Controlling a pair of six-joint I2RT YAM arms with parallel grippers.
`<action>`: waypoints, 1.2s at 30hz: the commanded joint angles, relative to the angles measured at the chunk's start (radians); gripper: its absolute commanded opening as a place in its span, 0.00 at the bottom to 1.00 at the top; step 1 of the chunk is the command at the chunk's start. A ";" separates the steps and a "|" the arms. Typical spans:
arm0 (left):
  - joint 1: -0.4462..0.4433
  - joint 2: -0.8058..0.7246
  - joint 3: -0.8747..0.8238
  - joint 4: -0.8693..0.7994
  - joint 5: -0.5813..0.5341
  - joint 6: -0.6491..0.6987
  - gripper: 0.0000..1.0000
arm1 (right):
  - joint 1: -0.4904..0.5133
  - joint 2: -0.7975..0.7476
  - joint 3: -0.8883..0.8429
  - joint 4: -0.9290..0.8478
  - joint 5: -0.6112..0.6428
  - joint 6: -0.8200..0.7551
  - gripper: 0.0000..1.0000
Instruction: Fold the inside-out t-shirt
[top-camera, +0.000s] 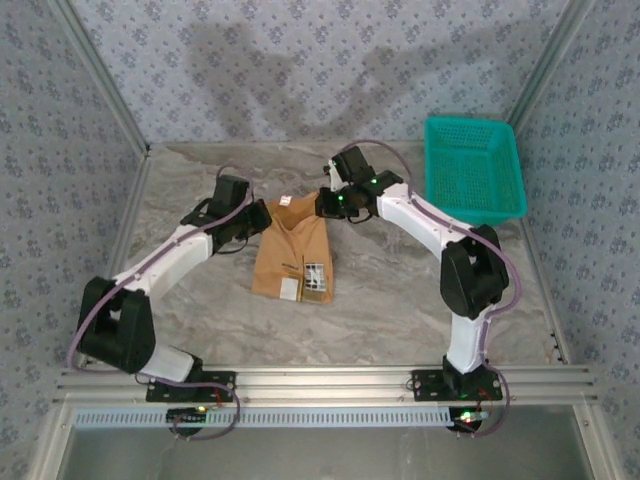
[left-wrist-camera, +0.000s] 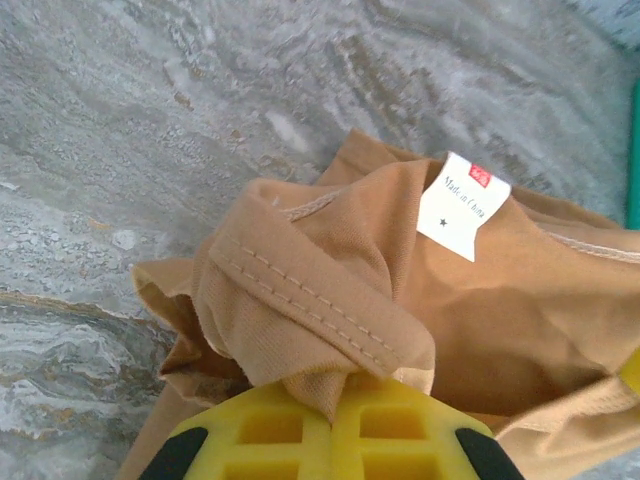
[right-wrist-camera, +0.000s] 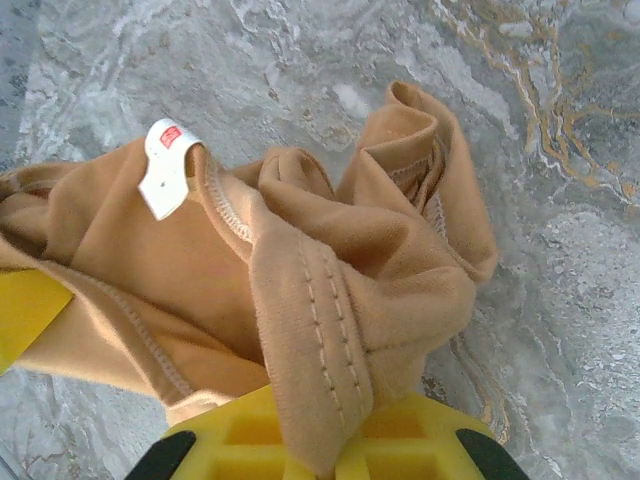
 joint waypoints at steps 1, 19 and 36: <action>0.011 0.104 0.061 0.034 0.016 0.066 0.00 | -0.023 0.063 0.022 -0.013 -0.028 -0.024 0.10; 0.091 0.327 0.167 0.023 0.087 0.220 1.00 | -0.100 0.217 0.051 -0.027 -0.005 -0.075 0.65; 0.057 0.591 0.277 0.132 0.292 0.130 0.76 | -0.114 0.349 0.067 0.058 -0.046 -0.028 0.58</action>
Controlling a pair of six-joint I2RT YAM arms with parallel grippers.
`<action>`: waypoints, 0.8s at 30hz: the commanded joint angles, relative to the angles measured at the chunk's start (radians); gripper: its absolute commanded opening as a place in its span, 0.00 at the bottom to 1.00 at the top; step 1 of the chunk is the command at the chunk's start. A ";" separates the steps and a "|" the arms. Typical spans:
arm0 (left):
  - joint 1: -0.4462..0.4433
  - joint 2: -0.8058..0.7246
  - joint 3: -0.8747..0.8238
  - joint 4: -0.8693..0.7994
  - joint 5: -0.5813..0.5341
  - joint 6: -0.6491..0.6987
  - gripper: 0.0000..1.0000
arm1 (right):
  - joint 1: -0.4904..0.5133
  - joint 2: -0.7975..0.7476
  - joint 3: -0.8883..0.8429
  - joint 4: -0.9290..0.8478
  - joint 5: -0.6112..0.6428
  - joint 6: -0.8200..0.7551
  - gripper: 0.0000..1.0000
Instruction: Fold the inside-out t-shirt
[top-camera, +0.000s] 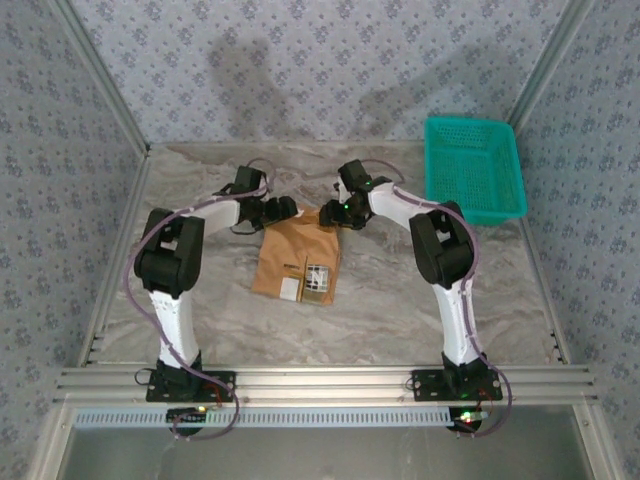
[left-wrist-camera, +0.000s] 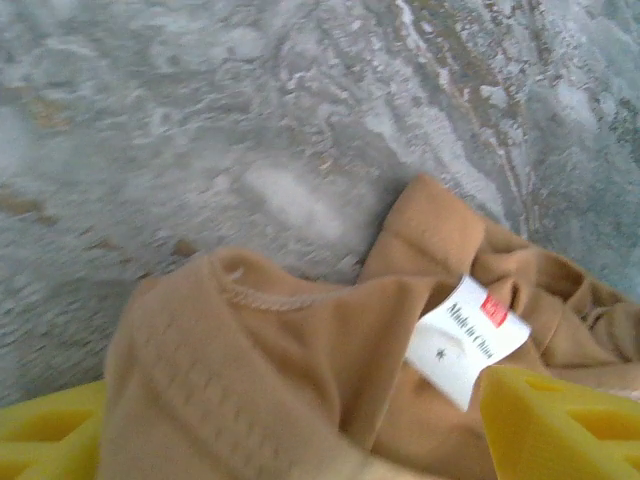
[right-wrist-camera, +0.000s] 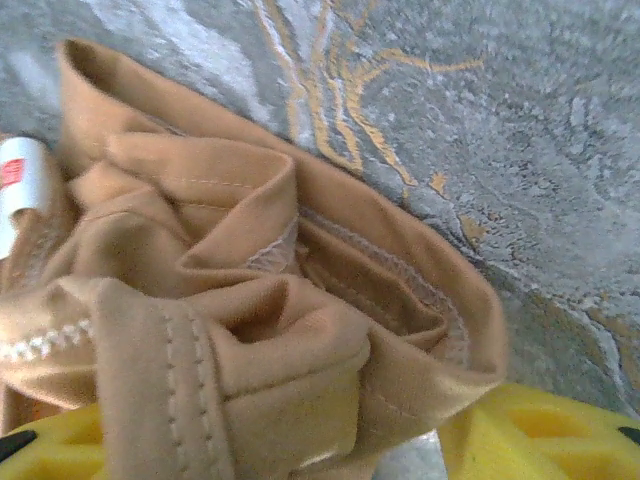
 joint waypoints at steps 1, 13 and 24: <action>-0.030 0.056 0.004 0.000 0.038 -0.028 0.75 | -0.009 0.039 0.001 0.029 -0.037 0.016 0.55; -0.043 0.022 -0.112 0.123 0.099 -0.103 0.17 | -0.016 0.067 0.032 0.024 -0.080 0.004 0.14; -0.020 -0.212 -0.107 0.136 0.111 -0.114 0.00 | -0.021 -0.122 0.051 -0.005 -0.080 -0.004 0.00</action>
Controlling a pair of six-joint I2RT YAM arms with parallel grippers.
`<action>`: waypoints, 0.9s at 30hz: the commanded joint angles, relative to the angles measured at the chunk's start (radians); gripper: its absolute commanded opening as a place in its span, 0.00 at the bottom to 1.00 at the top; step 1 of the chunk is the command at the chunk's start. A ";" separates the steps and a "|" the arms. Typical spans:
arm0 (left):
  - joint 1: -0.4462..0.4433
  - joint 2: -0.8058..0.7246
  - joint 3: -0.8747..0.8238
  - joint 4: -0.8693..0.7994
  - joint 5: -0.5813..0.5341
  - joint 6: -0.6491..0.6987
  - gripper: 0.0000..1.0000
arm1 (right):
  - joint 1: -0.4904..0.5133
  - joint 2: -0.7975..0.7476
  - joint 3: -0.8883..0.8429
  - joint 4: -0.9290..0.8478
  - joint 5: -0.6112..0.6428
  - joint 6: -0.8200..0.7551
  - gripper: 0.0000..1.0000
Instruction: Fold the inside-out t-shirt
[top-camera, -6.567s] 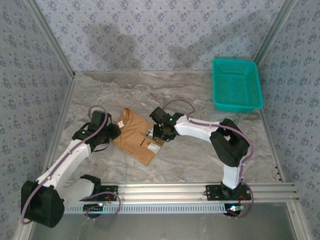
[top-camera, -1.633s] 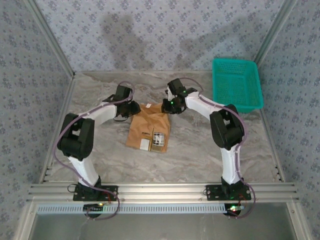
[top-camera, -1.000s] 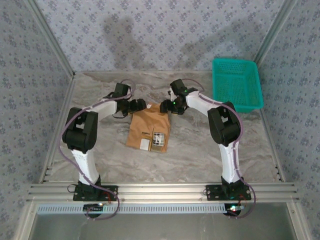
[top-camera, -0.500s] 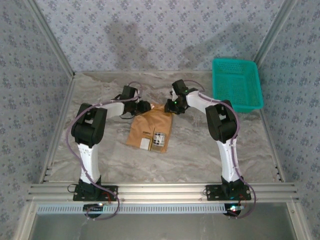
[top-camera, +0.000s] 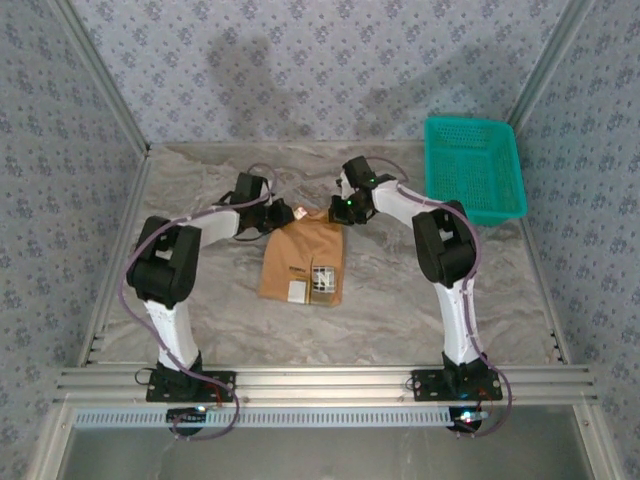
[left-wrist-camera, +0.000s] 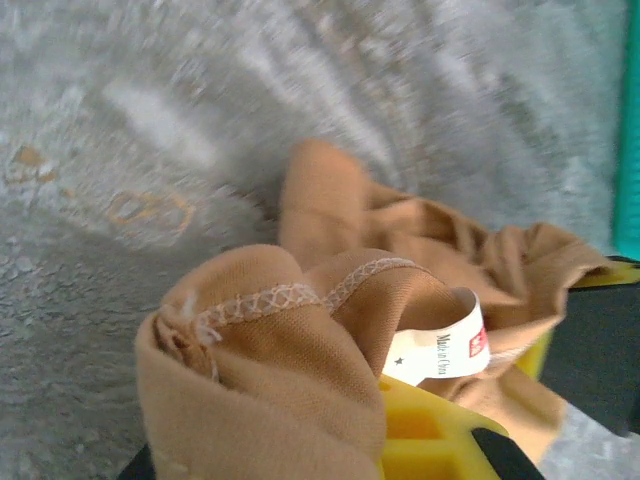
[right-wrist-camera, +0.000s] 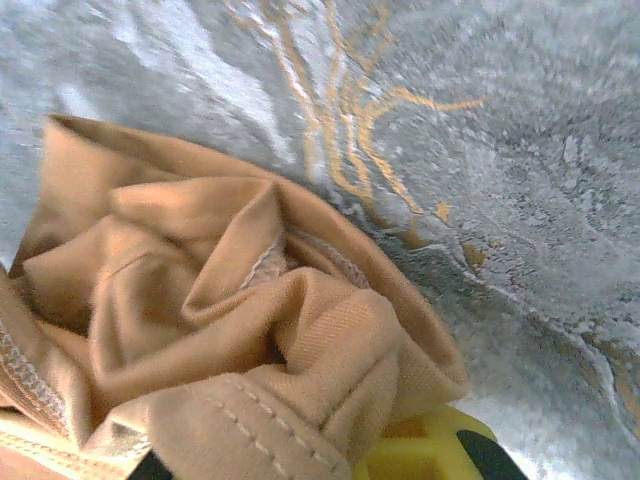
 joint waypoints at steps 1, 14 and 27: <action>0.013 -0.091 0.051 -0.012 0.028 -0.002 0.00 | -0.002 -0.108 0.069 -0.029 -0.019 -0.012 0.00; 0.052 -0.243 0.311 -0.019 -0.014 0.099 0.00 | -0.044 -0.172 0.516 -0.204 -0.060 -0.044 0.00; -0.190 -0.497 -0.399 0.238 -0.268 0.038 0.01 | 0.085 -0.460 -0.362 0.224 -0.096 0.062 0.00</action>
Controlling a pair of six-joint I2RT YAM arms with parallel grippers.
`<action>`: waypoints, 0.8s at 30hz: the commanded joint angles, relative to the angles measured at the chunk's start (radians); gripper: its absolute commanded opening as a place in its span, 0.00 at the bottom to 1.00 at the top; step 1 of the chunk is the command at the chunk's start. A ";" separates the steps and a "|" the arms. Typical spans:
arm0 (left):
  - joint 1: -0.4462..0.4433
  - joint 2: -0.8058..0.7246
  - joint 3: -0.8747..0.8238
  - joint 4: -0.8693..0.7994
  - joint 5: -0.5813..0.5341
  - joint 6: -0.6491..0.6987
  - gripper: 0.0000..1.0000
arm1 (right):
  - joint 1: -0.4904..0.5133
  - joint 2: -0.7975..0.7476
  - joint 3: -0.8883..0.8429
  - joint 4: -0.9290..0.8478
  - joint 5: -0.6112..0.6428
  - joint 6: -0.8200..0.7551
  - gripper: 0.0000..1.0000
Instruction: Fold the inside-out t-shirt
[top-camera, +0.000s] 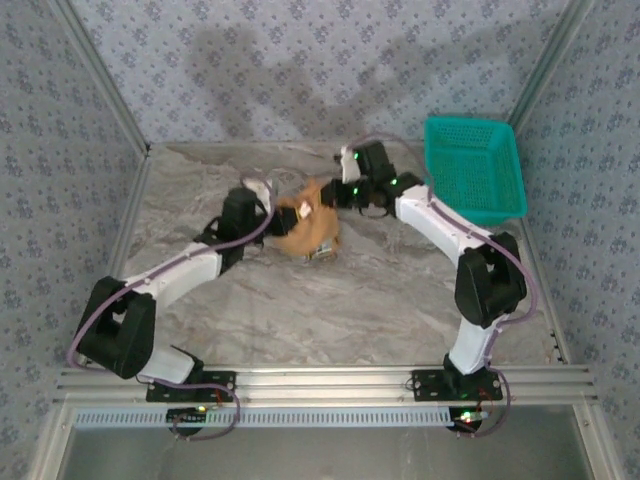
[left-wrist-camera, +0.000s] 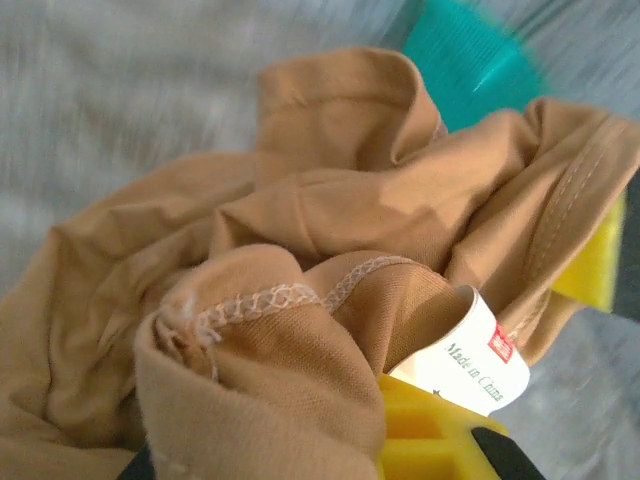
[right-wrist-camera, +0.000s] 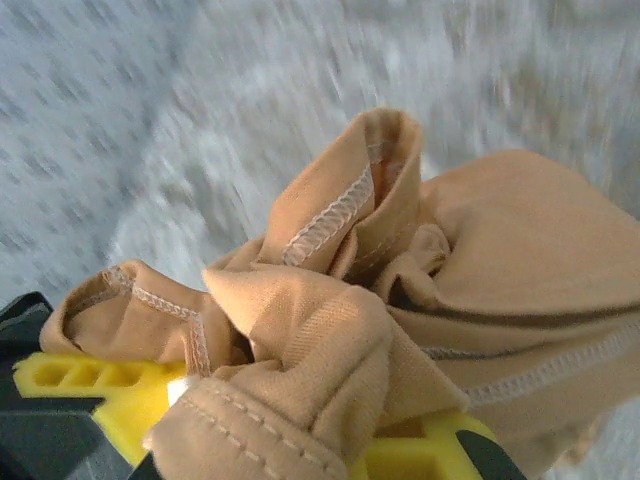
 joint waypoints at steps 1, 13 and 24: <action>-0.043 -0.038 -0.034 0.009 -0.109 -0.040 0.02 | 0.027 -0.088 -0.174 0.088 0.029 0.075 0.00; -0.103 0.285 0.410 -0.356 0.016 0.209 0.12 | -0.007 -0.268 -0.549 0.166 0.085 0.146 0.00; -0.132 0.794 0.974 -0.752 0.296 0.474 0.58 | -0.024 -0.367 -0.729 0.243 0.188 0.263 0.00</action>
